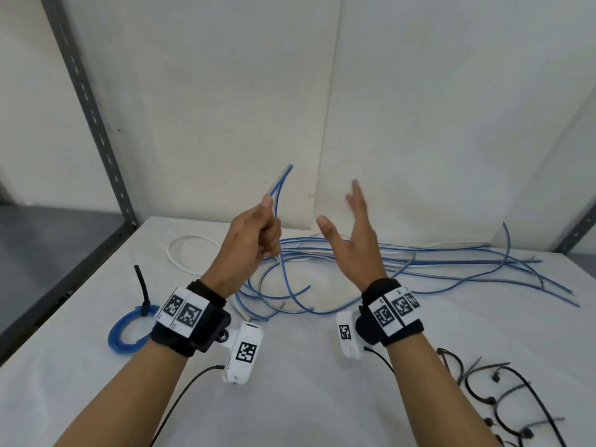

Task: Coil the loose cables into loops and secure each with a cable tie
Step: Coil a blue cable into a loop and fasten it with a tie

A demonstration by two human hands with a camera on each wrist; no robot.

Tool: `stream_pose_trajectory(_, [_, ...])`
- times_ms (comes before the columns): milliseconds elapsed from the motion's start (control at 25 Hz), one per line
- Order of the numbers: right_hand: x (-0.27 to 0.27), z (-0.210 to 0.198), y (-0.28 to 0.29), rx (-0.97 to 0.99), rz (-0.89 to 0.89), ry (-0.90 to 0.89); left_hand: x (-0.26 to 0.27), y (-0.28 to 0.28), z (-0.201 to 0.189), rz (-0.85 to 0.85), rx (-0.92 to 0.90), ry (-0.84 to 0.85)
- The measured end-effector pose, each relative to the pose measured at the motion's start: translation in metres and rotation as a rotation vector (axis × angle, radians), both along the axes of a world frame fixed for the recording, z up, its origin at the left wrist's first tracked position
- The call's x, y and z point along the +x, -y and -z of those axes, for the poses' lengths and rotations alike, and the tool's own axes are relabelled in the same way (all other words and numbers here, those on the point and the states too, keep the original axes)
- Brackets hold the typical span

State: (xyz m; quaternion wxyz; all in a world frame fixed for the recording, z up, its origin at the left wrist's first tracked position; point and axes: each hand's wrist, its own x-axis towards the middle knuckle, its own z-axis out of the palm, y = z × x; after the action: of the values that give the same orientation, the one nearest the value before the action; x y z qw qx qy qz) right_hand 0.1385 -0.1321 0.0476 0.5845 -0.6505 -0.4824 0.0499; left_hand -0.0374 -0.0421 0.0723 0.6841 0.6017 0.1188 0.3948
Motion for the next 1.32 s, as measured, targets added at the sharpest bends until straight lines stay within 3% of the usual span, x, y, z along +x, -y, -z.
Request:
stream_pose_trajectory(80, [-0.007,0.013,-0.004,-0.023,-0.012,-0.089,-0.003,-0.001,0.009,0.06,-0.035,-0.011])
stream_pose_trajectory(120, [-0.008,0.018,-0.005,0.022,0.034,-0.107,-0.005,-0.002,0.013,0.052,0.036,-0.06])
stream_pose_trajectory(200, [-0.007,0.024,-0.007,0.124,0.111,-0.065,-0.01,-0.002,0.016,0.009,0.338,-0.262])
stream_pose_trajectory(280, [-0.003,0.027,-0.008,0.115,0.019,0.052,-0.013,0.002,0.019,0.025,0.628,-0.438])
stream_pose_trajectory(320, [-0.002,0.03,-0.009,0.081,-0.045,0.1,-0.013,0.003,0.019,0.061,0.671,-0.453])
stream_pose_trajectory(400, [-0.006,0.032,-0.006,0.014,-0.09,0.106,-0.009,0.003,0.016,0.044,0.55,-0.326])
stream_pose_trajectory(560, [-0.028,0.021,0.006,0.045,-0.174,-0.117,-0.002,0.0,0.002,-0.005,-0.219,0.228])
stream_pose_trajectory(680, [-0.045,0.005,0.01,0.092,-0.275,-0.279,-0.003,0.001,-0.003,0.029,-0.519,0.424])
stream_pose_trajectory(880, [-0.074,0.005,0.005,0.203,-0.208,-0.305,0.002,0.021,-0.007,0.033,-0.608,0.502])
stream_pose_trajectory(1040, [-0.065,0.002,0.009,0.208,-0.101,-0.271,0.003,0.029,-0.011,-0.006,-0.505,0.372])
stream_pose_trajectory(1200, [-0.05,-0.001,0.014,0.09,-0.24,-0.335,-0.002,0.022,-0.014,-0.017,-0.55,0.409])
stream_pose_trajectory(1320, [-0.059,0.001,0.011,0.118,-0.249,-0.343,0.003,0.025,-0.01,-0.041,-0.518,0.402])
